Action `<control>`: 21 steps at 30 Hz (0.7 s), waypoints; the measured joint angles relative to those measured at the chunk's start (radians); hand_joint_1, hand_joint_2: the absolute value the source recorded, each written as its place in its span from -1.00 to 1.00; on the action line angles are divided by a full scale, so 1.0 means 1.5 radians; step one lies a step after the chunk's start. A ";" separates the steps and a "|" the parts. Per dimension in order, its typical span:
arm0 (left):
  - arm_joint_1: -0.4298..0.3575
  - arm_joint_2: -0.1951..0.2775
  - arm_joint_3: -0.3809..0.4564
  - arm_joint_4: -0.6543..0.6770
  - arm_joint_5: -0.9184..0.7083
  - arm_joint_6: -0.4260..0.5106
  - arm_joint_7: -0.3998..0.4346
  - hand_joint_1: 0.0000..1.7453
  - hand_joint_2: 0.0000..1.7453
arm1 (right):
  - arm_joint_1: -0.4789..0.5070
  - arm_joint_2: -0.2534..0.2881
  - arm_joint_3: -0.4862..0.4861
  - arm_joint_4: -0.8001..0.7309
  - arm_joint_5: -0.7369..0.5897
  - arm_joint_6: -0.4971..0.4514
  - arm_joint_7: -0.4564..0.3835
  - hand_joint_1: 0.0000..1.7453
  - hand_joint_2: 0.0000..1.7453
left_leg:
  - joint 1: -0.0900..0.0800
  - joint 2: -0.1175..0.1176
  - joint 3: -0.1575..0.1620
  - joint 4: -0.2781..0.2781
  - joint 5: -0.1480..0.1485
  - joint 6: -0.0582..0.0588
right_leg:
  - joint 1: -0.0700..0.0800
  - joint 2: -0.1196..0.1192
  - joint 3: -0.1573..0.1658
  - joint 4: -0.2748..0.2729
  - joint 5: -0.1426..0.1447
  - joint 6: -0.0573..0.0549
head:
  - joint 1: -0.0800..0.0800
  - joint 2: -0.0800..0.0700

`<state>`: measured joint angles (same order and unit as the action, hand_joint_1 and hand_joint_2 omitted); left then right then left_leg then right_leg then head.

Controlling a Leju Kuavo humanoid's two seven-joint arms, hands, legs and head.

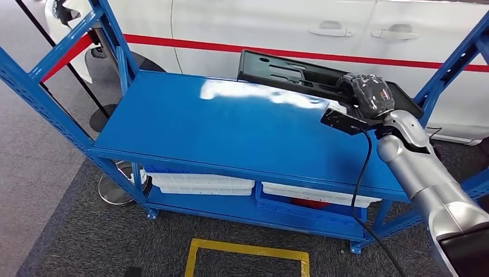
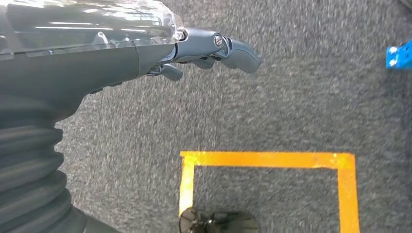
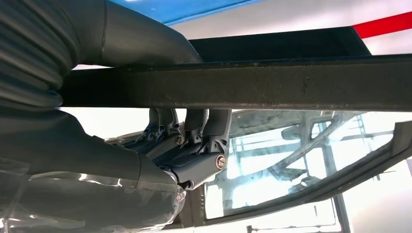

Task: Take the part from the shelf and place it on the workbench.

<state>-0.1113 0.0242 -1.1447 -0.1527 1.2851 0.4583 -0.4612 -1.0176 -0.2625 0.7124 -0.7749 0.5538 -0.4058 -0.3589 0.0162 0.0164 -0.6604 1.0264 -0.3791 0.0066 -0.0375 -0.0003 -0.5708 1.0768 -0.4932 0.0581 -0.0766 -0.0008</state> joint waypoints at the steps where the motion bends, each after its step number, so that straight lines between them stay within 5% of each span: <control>1: 0.000 0.000 0.000 0.000 0.000 0.000 0.000 -1.00 1.00 | 0.000 0.000 0.000 0.000 0.000 0.000 0.000 1.00 1.00 | -0.001 -0.001 -0.005 0.004 0.003 -0.005 | 0.002 0.001 0.007 -0.015 -0.007 -0.005 | -0.001 0.000; 4: 0.002 0.000 -0.002 0.000 0.000 0.000 0.000 -1.00 1.00 | 0.003 0.000 0.001 0.000 0.000 -0.001 0.000 1.00 1.00 | 0.000 -0.003 -0.015 0.007 0.009 -0.019 | 0.004 0.000 -0.004 -0.015 0.002 -0.030 | -0.001 0.000; 6: 0.002 0.000 -0.002 0.000 0.000 0.000 0.000 -1.00 1.00 | 0.002 0.001 0.001 0.000 0.000 -0.001 0.000 1.00 1.00 | 0.002 -0.004 -0.031 0.043 -0.033 -0.025 | 0.004 -0.002 -0.018 -0.017 0.015 -0.044 | -0.002 0.000; 9: 0.001 0.000 -0.003 0.000 0.000 0.000 0.000 -1.00 1.00 | 0.002 0.001 0.001 0.000 0.000 -0.001 0.000 1.00 1.00 | 0.003 -0.004 -0.064 0.174 -0.121 -0.028 | 0.010 -0.001 -0.045 -0.016 0.038 -0.052 | -0.002 0.000; 11: 0.001 0.000 -0.003 0.000 -0.001 0.000 0.000 -1.00 1.00 | 0.003 0.001 0.002 0.000 0.000 -0.001 0.001 1.00 1.00 | 0.001 -0.005 -0.053 0.209 -0.120 -0.023 | 0.016 0.001 -0.063 -0.016 0.052 -0.054 | -0.002 0.000; 13: -0.001 0.000 -0.003 0.000 -0.002 0.000 0.000 -1.00 1.00 | 0.004 0.001 0.002 0.000 0.000 -0.001 0.001 1.00 1.00 | -0.006 -0.006 0.005 0.149 -0.091 -0.007 | 0.022 0.003 -0.079 -0.016 0.067 -0.055 | -0.002 0.000; 16: -0.005 0.002 -0.004 0.000 -0.005 0.001 0.001 -1.00 1.00 | 0.003 0.001 0.002 0.000 0.001 -0.002 0.001 1.00 1.00 | -0.019 -0.007 0.099 0.016 -0.098 0.017 | 0.024 0.003 -0.088 -0.021 0.087 -0.050 | -0.001 0.000; 19: -0.007 0.001 -0.004 0.000 -0.002 0.001 0.003 -1.00 1.00 | 0.003 0.001 0.003 0.001 0.003 -0.001 0.001 1.00 1.00 | -0.024 -0.005 0.104 -0.018 -0.080 0.022 | 0.018 0.000 -0.088 -0.035 0.105 -0.038 | -0.001 0.000; 21: -0.008 -0.001 -0.004 0.000 0.002 0.001 0.003 -1.00 1.00 | 0.001 0.003 0.004 0.005 0.005 -0.001 0.000 1.00 1.00 | -0.021 -0.003 0.095 -0.035 -0.054 0.027 | 0.018 0.001 -0.097 -0.016 0.071 -0.033 | -0.001 0.000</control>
<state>-0.1230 0.0234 -1.1506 -0.1522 1.2877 0.4599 -0.4570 -1.0159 -0.2586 0.7181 -0.7672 0.5610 -0.4067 -0.3584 -0.0147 0.0124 -0.5177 0.9740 -0.4605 0.0476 -0.0108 0.0005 -0.7166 1.0525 -0.3865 0.0086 -0.0782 -0.0008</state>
